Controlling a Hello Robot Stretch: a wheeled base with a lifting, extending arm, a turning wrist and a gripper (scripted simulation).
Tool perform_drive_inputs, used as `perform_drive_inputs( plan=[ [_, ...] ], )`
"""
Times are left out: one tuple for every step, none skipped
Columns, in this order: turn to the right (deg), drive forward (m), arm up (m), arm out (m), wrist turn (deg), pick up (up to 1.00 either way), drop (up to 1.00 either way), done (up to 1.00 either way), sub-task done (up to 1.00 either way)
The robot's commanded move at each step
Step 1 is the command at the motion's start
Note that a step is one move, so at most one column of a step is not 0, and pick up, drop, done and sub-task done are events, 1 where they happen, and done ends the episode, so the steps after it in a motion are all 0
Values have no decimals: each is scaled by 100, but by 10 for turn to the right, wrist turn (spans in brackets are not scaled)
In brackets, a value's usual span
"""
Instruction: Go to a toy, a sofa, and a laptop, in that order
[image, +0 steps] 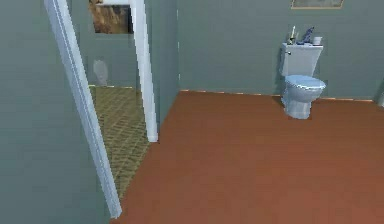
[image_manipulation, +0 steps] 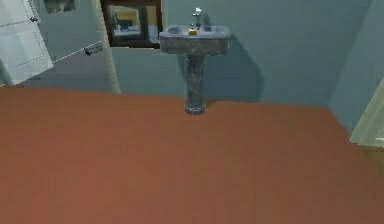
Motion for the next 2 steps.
perform_drive_inputs(
  plan=[
    [0,100,0,0,0,0,0,0,0],
    [90,0,0,0,0,0,0,0,0]
  ],
)
